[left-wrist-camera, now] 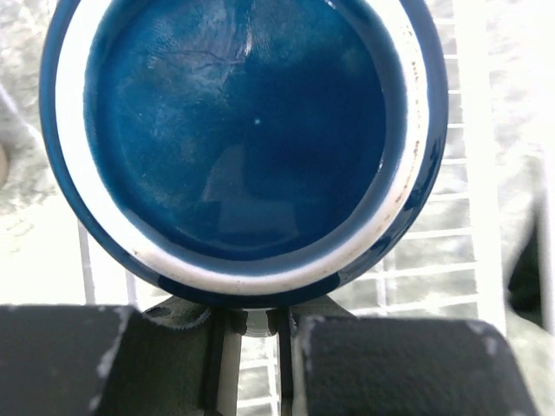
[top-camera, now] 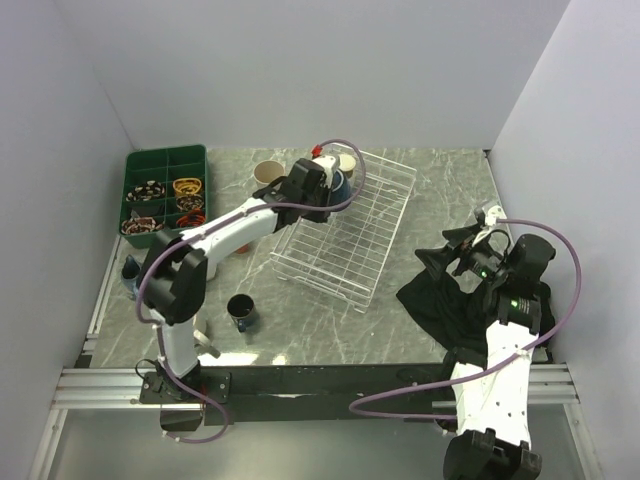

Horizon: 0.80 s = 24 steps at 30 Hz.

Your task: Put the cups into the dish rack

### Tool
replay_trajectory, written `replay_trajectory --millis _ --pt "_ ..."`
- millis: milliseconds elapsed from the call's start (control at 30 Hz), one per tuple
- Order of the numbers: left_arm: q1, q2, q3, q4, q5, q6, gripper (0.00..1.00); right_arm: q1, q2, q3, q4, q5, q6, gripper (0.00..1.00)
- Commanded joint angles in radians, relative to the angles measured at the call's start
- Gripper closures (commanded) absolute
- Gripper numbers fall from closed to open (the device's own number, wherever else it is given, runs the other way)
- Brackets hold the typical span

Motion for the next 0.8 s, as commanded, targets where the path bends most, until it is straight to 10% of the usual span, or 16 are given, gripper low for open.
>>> replay_trajectory --millis 0,767 --pt "0.008 0.031 0.11 0.047 -0.06 0.052 0.99 -0.019 -0.005 0.026 0.01 0.019 -0.019 0.0" --pt "0.036 0.271 0.304 -0.007 -0.156 0.04 0.96 -0.045 -0.012 0.027 0.009 0.01 -0.017 0.0"
